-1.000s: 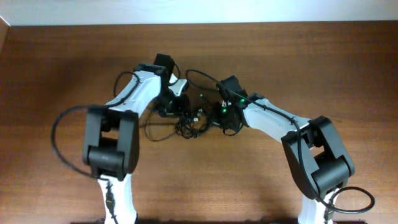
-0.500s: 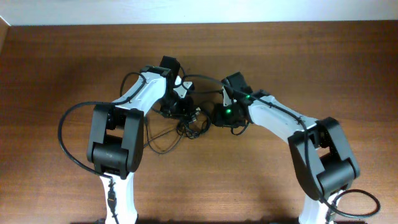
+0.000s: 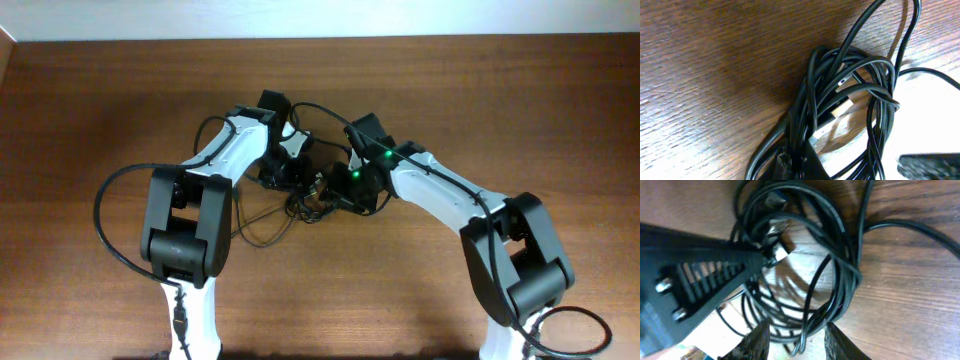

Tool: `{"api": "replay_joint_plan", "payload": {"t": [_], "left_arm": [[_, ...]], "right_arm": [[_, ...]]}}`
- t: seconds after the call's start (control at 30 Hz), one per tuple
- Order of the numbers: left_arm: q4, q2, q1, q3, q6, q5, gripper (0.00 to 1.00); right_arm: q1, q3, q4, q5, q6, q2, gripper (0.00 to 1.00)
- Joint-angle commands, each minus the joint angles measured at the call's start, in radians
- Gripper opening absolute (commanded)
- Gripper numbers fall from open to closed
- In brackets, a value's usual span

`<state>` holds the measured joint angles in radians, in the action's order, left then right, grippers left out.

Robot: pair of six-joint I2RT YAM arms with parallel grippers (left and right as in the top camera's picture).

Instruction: Untangle cables

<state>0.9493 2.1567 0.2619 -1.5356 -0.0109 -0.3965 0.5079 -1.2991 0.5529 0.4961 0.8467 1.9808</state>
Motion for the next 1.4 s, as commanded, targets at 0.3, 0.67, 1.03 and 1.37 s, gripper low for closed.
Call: {"api": "replay_joint_plan", "payload": {"t": [0.3,0.67,1.03,1.37], "left_arm": [[-0.005,0.030,0.006,0.000,0.000,-0.006,0.00],[-0.005,0.030,0.006,0.000,0.000,-0.006,0.01],[-0.005,0.030,0.006,0.000,0.000,-0.006,0.00],[-0.024,0.030,0.006,0.000,-0.003,0.005,0.00]], "right_arm": [[0.011,0.011,-0.055,-0.029,0.027,0.025,0.35],[0.018,0.125,-0.237,-0.064,0.112,0.025,0.26],[0.052,0.140,-0.276,-0.081,0.142,0.089,0.04],[0.001,0.140,-0.494,0.307,-0.191,-0.135,0.04]]}}
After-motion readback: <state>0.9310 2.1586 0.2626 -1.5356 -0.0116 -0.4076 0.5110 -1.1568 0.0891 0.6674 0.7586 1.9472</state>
